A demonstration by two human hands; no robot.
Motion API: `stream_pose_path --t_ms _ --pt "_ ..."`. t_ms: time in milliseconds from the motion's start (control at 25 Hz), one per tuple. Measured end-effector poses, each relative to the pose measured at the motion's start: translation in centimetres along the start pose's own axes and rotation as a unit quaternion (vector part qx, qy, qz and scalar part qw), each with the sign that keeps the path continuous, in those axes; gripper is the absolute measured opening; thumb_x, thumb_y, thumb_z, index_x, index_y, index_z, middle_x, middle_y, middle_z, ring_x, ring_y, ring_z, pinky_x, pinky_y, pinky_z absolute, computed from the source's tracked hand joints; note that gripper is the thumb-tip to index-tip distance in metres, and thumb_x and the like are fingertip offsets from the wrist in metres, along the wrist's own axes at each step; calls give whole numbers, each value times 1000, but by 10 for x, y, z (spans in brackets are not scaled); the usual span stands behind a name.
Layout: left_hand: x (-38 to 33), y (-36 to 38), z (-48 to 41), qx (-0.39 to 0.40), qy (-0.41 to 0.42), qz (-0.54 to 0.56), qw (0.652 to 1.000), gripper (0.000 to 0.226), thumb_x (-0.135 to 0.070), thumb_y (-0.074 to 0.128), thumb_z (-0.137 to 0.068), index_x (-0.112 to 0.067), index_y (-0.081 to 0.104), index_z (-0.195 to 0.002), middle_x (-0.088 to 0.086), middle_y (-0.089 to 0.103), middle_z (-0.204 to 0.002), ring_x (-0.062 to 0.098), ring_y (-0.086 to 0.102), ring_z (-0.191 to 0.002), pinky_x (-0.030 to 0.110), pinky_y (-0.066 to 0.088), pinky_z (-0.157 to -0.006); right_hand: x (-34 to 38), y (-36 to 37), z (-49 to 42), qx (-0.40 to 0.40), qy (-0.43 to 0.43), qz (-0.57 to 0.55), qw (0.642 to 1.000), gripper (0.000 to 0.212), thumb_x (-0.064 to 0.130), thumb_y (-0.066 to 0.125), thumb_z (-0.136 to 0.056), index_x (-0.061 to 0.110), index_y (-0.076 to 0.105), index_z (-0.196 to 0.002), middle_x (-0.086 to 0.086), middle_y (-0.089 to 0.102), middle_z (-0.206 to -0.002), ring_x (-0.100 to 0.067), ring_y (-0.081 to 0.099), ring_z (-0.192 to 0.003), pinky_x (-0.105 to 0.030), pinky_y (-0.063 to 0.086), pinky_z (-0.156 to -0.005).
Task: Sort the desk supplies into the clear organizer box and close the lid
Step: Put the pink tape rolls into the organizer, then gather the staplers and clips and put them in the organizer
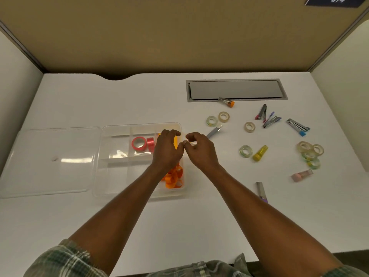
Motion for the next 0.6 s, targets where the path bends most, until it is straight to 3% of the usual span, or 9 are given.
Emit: stream_pose_path --t_ms 160,320,480,600 --pt "-44 51 -2 28 63 -55 996 31 -23 69 -85 -12 63 -113 9 61 -110 27 57 -101 34 45 -83 -67 -62 18 -25 38 55 997 27 32 66 -91 19 66 -115 1 69 -110 -17 68 -89 -29 51 -84" --pt "-65 113 -22 115 74 -190 972 46 -37 67 -85 -17 57 -126 11 53 -125 30 53 -111 41 45 -91 -152 -126 45 -36 111 125 985 32 32 65 -92 18 62 -121 -5 65 -114 -21 64 -105 -34 49 -89" --pt "-62 158 -47 185 60 -324 926 65 -46 62 -87 -21 42 -143 18 31 -152 36 35 -137 48 32 -110 -222 -153 74 43 204 213 954 55 45 64 -90 16 48 -135 -13 56 -124 -32 59 -116 -41 49 -95" --pt "-47 175 -60 224 18 -359 906 69 -47 58 -89 -24 34 -149 18 19 -159 36 23 -146 50 23 -117 -243 -146 82 90 208 234 945 61 47 67 -87 15 44 -134 -14 57 -120 -33 60 -112 -40 50 -92"
Point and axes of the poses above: each hand's wrist, its own z-axis away from the middle knuckle, its own y-axis out of the palm, x = y × z, the point moved 8 cm from there along -z, towards the middle knuckle
